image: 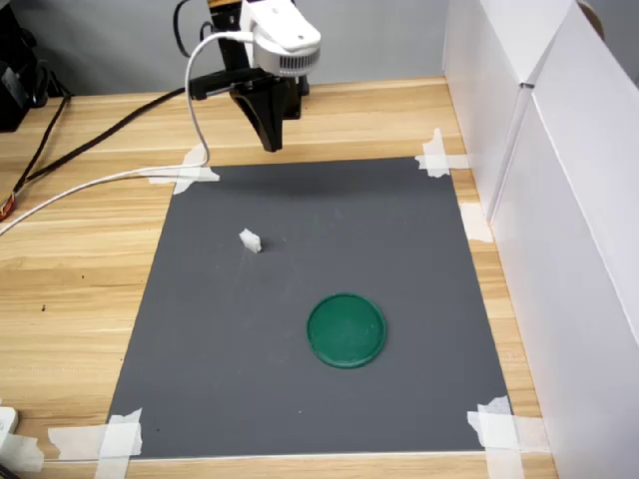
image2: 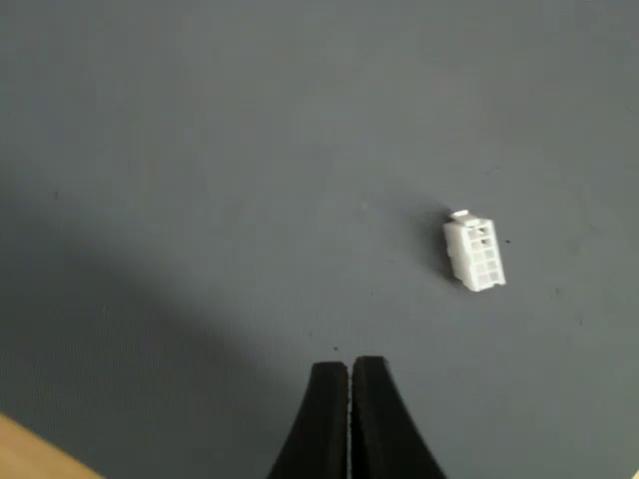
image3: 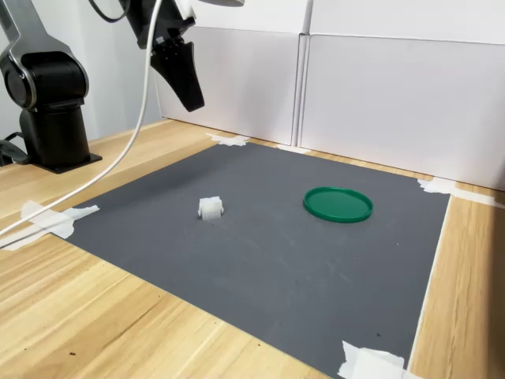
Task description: Grasp a white terminal and put it in the green lid.
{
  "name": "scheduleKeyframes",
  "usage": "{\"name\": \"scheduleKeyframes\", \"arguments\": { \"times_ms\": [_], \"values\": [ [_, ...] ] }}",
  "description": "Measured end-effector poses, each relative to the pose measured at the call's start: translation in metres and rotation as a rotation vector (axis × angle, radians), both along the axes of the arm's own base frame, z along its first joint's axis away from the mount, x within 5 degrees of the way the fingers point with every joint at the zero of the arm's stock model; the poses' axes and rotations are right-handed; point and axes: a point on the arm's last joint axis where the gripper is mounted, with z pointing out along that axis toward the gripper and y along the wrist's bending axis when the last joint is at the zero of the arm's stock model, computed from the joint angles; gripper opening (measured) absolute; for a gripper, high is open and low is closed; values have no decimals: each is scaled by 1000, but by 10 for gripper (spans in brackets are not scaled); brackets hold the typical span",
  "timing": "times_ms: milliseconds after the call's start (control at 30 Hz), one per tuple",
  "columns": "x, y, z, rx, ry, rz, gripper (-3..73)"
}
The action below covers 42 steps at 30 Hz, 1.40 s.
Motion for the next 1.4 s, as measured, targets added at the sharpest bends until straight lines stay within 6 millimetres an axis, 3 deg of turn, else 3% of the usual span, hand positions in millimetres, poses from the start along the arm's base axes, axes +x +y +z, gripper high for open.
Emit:
{"name": "scheduleKeyframes", "arguments": {
  "times_ms": [233, 533, 700, 900, 1200, 1400],
  "values": [
    [14, 0, 8, -68, 43, 123, -15],
    [41, -2, -9, -138, 255, 217, -12],
    [52, -5, -9, -172, 266, 229, 24],
    [61, -17, -9, -173, 238, 200, 167],
    [77, -31, -25, -242, 238, 156, 545],
    [89, -30, -24, -217, 235, 162, 622]
  ]
}}
